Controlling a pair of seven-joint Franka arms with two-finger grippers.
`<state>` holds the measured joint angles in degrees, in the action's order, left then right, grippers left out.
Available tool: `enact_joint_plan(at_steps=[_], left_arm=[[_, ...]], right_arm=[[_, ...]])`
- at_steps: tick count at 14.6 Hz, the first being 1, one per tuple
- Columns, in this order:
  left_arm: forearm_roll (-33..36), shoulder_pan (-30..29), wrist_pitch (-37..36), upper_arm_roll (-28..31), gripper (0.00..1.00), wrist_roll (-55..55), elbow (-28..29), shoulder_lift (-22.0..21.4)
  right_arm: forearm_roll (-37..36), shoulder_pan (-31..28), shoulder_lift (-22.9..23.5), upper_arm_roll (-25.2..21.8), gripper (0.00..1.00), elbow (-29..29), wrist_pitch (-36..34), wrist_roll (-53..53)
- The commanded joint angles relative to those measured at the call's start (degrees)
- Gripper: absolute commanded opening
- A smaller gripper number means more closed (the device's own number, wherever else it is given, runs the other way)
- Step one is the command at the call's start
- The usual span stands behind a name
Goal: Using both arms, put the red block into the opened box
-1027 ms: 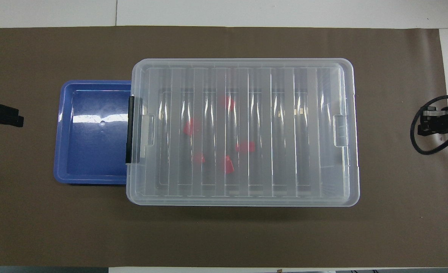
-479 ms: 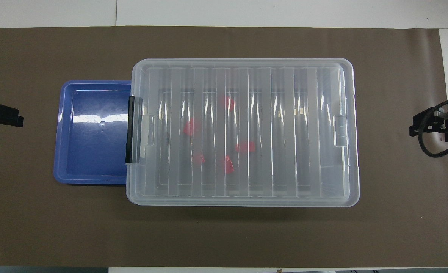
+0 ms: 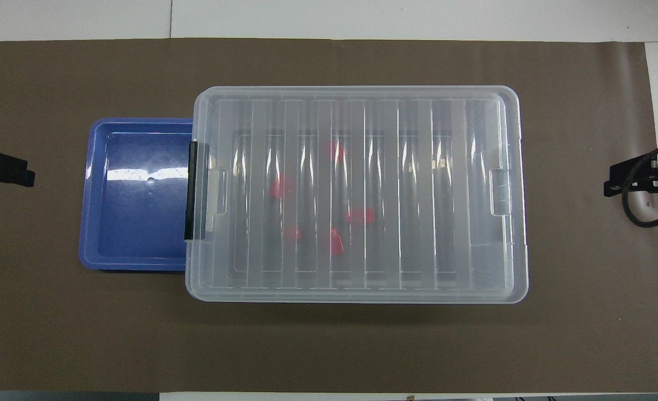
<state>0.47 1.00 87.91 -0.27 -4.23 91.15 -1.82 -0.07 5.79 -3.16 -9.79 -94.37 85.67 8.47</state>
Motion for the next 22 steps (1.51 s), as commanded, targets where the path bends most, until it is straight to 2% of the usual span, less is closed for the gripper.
enact_joint_plan(at_steps=[1,22], left_arm=[[0.94,-0.03,-0.37,0.1,1.0,-0.17,0.96,-1.0],[0.94,-0.03,-0.37,0.1,1.0,-0.17,0.96,-1.0]], right_arm=[[0.51,-1.13,0.26,1.26,1.0,0.23,0.64,-2.48],[-0.45,-1.13,0.17,1.27,1.0,0.24,1.43,-9.95]])
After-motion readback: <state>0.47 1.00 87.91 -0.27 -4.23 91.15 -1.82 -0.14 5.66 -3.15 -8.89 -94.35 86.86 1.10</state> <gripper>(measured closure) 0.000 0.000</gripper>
